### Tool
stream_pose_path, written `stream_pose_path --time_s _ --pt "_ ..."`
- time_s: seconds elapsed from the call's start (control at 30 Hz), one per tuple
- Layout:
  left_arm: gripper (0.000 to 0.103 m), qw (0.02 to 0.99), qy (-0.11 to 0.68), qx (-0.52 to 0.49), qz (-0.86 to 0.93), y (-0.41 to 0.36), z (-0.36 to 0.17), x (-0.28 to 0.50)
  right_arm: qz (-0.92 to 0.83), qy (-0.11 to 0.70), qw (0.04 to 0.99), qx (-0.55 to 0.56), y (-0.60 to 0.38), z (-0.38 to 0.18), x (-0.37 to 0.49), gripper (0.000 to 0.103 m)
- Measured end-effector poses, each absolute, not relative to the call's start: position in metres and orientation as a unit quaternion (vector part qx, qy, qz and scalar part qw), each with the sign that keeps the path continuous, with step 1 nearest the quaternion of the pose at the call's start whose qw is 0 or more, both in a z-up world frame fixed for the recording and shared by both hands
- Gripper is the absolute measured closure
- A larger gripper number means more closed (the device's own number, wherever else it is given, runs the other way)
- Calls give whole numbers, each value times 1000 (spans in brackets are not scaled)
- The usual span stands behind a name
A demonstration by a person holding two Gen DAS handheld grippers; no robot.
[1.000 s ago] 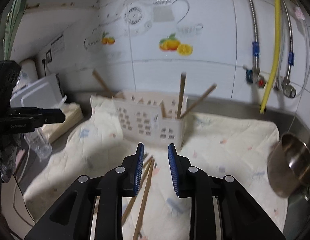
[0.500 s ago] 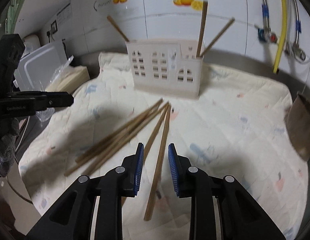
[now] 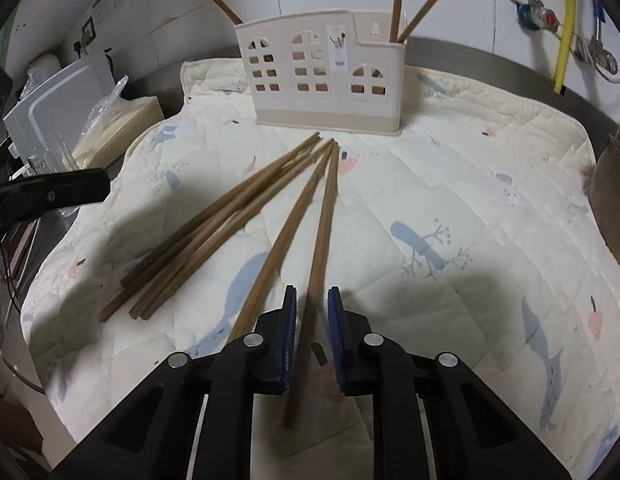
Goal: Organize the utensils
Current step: 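Close the left tool on a third chopstick while the right tool grasps another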
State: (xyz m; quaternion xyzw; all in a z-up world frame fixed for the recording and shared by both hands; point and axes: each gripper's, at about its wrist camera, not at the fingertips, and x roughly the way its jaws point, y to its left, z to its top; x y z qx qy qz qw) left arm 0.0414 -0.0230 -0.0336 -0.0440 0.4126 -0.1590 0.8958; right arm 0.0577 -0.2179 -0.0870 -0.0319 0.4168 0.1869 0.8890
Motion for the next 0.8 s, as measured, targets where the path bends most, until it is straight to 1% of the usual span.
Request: stream_pose_path --time_s 0.03,0.13,0.17,0.33,0.5,0.57,0.67,0.8 --pt "67 895 413 -43 -163 -25 -35 41 186 418 888 -32 -218 -88 58 89" --pt "73 890 418 -41 -177 -33 -40 39 185 419 888 -36 -217 -90 58 92" --pt "73 889 420 -40 -179 -35 -42 39 184 419 888 -37 -217 -90 58 95" --pt "77 879 436 -36 -192 -48 -55 43 182 418 889 -35 -218 -89 57 95" --pt "78 872 448 -35 -194 -56 -67 49 180 419 890 -29 -223 -90 55 96" --pt "81 870 452 -33 -193 -59 -71 52 180 419 889 -28 -224 -90 54 96" --pt "83 867 459 -33 -190 -62 -77 57 180 419 889 -26 -226 -90 53 96" --pt "83 866 464 -39 -184 -62 -81 63 182 419 889 -25 -226 -91 53 96"
